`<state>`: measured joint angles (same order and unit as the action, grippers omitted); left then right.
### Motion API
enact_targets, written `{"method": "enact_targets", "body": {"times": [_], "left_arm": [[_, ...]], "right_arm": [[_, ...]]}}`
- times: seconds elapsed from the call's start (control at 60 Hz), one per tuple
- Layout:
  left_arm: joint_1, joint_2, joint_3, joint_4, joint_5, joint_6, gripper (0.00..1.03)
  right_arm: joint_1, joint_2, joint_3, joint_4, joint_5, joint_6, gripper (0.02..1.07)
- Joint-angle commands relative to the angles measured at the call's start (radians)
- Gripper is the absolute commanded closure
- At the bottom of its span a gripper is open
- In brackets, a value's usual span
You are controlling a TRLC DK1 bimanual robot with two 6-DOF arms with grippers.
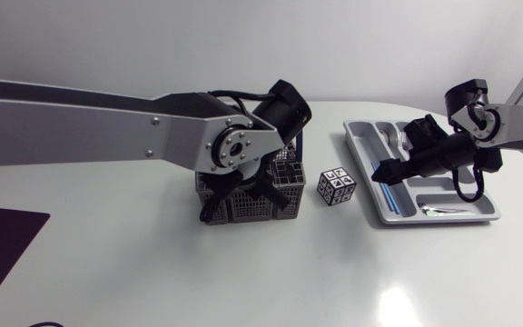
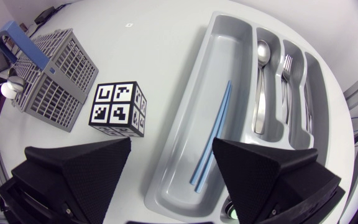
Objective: Transfer all utensils from the basket to the drawer tray.
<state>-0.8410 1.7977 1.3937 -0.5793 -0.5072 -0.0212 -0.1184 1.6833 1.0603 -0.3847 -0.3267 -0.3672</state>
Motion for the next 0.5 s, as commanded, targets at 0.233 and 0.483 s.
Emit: {"method": "enact_targets", "body": {"times": [0.233,0.483], "left_arm": [[-0.010,0.000,-0.005,-0.011,-0.036,0.038,1.00],[-0.009,-0.080,-0.021,-0.011,-0.047,0.078,1.00]], "right_arm": [[0.008,-0.047,-0.049,-0.003,0.006,-0.012,0.11],[0.019,-0.085,-0.071,-0.006,0.006,-0.024,0.08]]}}
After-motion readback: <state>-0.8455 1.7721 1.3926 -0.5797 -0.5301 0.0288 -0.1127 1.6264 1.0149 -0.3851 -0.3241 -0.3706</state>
